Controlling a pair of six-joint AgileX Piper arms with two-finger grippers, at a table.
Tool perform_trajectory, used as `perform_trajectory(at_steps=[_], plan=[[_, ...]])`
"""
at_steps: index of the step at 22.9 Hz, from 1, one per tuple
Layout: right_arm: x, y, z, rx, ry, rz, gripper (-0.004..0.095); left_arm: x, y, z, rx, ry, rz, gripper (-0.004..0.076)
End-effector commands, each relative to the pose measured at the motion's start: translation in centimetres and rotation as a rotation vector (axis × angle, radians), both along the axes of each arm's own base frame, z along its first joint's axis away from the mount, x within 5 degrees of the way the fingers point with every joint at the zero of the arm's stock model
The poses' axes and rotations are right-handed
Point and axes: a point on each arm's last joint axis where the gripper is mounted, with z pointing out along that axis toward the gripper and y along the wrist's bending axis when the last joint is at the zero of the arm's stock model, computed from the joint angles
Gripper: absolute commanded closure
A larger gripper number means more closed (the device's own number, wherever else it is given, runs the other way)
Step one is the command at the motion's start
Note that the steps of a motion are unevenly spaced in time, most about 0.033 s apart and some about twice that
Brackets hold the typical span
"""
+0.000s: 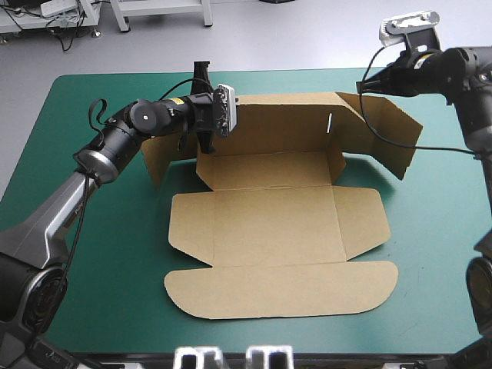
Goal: Fold the box
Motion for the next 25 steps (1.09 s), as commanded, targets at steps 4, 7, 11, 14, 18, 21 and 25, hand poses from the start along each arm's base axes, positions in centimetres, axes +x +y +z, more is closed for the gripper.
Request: perform_trajectory(at_steps=[4,7,11,14,18,21,25], plan=[[4.8,0.3,1.6,0.098,-0.034,0.034,0.0926,-1.8,0.7,3.5,-0.115,-0.126,0.029,0.0733],[7.3,-0.9,0.0,0.172,0.053,0.043,0.0926,-1.9,0.8,3.4,-0.119,-0.126,0.041,0.0733],[8.9,-2.7,-1.9,0.193,0.089,-0.007,0.0926,-1.7,1.1,3.7,-0.134,-0.148,0.077,0.0733],[9.2,-3.4,-2.4,0.191,0.097,-0.019,0.0926,-1.7,1.1,3.7,-0.134,-0.152,0.080,0.0733],[9.4,-3.8,-3.5,0.175,0.128,-0.001,0.0925,-1.8,1.0,3.6,-0.126,-0.142,0.063,0.0733],[9.8,-3.6,-4.5,0.178,0.154,0.018,0.0926,-1.8,1.0,3.6,-0.128,-0.139,0.062,0.0733],[10.0,-3.5,-6.3,0.191,0.221,0.028,0.0925,-1.8,1.0,3.6,-0.128,-0.139,0.062,0.0733]])
